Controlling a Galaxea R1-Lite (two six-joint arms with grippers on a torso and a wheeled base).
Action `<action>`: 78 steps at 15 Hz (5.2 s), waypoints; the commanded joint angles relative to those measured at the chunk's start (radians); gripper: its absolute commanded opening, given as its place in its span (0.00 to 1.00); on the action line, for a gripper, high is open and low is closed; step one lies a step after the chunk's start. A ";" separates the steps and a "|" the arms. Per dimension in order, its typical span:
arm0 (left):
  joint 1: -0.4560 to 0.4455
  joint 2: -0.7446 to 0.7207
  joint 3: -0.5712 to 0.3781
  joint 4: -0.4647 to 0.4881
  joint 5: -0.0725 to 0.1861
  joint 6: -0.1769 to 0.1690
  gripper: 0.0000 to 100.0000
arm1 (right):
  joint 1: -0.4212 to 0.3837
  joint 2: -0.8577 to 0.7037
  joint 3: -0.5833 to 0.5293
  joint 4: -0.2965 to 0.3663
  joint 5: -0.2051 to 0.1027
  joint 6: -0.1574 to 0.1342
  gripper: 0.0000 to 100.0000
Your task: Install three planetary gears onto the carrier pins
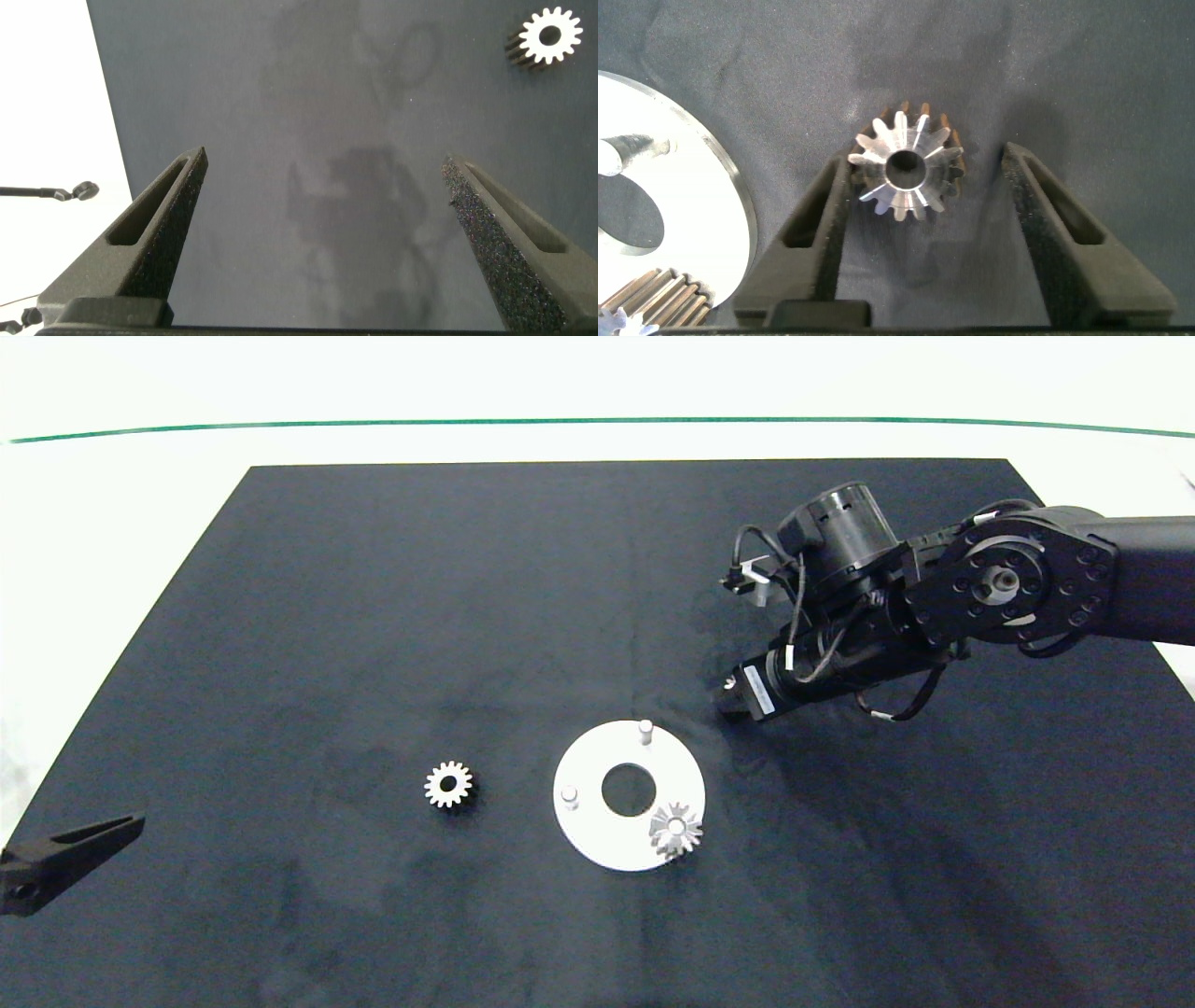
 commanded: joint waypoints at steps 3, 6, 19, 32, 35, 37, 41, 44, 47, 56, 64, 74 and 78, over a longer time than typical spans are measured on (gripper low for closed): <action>0.000 0.003 0.000 0.002 -0.001 0.003 1.00 | 0.000 -0.004 0.000 0.002 -0.001 0.000 0.52; 0.000 0.003 0.005 0.002 -0.001 0.003 1.00 | 0.000 -0.002 0.000 0.002 0.000 0.000 0.46; -0.002 0.003 0.005 0.002 -0.001 0.003 1.00 | 0.000 -0.011 -0.005 0.001 0.002 0.000 0.19; -0.002 0.003 0.006 0.001 0.000 0.003 1.00 | 0.224 -0.036 -0.097 0.009 -0.006 0.004 0.19; -0.002 0.004 0.008 0.001 0.000 0.003 1.00 | 0.237 0.004 -0.132 0.029 -0.015 0.003 0.19; -0.002 0.004 0.009 0.001 0.000 0.003 1.00 | 0.237 0.033 -0.180 0.073 -0.015 0.003 0.19; -0.002 0.004 0.011 0.001 0.000 0.004 1.00 | 0.250 0.036 -0.180 0.095 -0.015 0.003 0.19; -0.002 0.004 0.011 0.001 0.000 0.004 1.00 | 0.258 0.042 -0.178 0.096 -0.015 0.003 0.19; 0.000 0.006 0.011 0.001 0.000 0.004 1.00 | 0.260 0.044 -0.166 0.098 -0.015 0.003 0.19; 0.000 0.006 0.011 -0.001 0.000 0.004 1.00 | 0.258 0.045 -0.146 0.096 -0.024 0.001 0.19; -0.002 0.006 0.011 -0.001 0.000 0.004 1.00 | 0.258 0.064 -0.148 0.096 -0.026 0.003 0.19; -0.002 0.004 0.011 -0.001 -0.001 0.004 1.00 | 0.260 0.073 -0.166 0.090 -0.027 0.007 0.19; -0.002 0.004 0.009 -0.001 0.000 0.004 1.00 | 0.260 0.071 -0.163 0.090 -0.027 0.006 0.19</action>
